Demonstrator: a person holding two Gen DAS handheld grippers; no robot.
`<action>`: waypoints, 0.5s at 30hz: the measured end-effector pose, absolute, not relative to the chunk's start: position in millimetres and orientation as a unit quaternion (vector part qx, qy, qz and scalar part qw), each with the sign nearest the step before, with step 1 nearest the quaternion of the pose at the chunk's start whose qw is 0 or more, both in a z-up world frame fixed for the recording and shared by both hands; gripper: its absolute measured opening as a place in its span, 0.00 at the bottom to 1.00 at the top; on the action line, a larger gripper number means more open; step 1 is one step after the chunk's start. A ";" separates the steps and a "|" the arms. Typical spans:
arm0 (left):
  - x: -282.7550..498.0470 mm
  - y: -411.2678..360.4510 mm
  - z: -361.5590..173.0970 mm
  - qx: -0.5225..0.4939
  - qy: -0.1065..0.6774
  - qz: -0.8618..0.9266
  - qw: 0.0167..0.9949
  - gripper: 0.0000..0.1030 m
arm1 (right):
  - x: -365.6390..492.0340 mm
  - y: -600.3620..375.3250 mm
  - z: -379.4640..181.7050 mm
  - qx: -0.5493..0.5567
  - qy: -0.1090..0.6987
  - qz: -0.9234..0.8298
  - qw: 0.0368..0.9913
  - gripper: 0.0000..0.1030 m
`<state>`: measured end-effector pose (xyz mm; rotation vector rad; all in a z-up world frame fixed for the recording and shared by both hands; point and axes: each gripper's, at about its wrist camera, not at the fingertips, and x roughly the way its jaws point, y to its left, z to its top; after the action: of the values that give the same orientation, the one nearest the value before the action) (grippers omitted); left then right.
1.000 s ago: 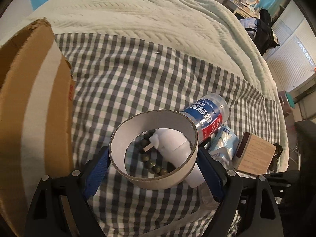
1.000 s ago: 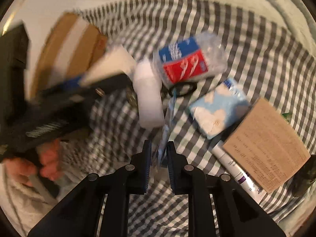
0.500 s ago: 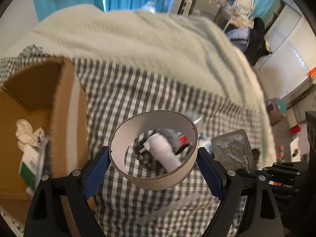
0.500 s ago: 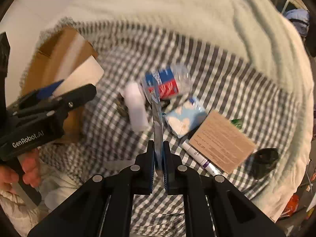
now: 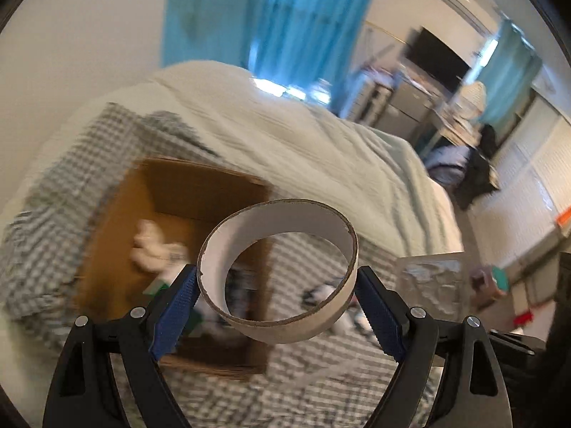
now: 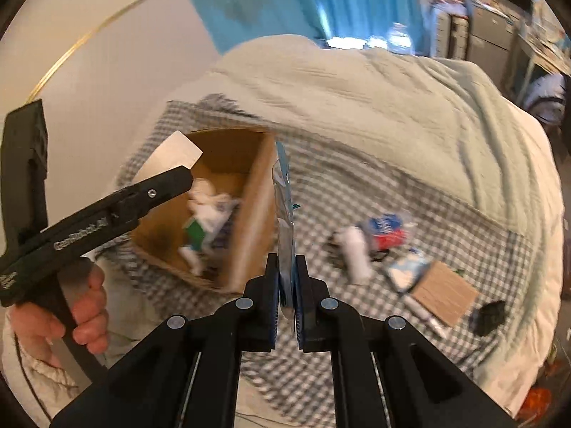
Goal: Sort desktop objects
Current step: 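Carry the tape roll and blister pack into the box and release both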
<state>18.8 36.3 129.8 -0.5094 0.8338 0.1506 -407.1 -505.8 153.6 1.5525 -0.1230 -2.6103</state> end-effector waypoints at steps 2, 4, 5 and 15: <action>10.1 63.0 123.7 -0.238 0.392 0.101 0.883 0.86 | -411.9 -527.3 149.3 0.509 -0.044 -0.857 0.068 0.07; 4.4 80.3 115.9 -0.232 0.394 0.117 0.882 0.86 | -418.7 -546.7 141.1 0.511 -0.043 -0.854 0.081 0.07; 2.9 89.6 109.1 -0.229 0.399 0.124 0.879 0.86 | -423.3 -553.5 135.7 0.514 -0.041 -0.852 0.086 0.07; 16.5 126.7 54.8 -0.177 0.443 0.139 0.868 0.86 | -467.5 -588.5 76.0 0.554 -0.049 -0.826 0.096 0.07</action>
<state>16.5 126.7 54.8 -0.3712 0.9282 0.2902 -467.5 -588.5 76.0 1.6411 -0.1449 -2.4472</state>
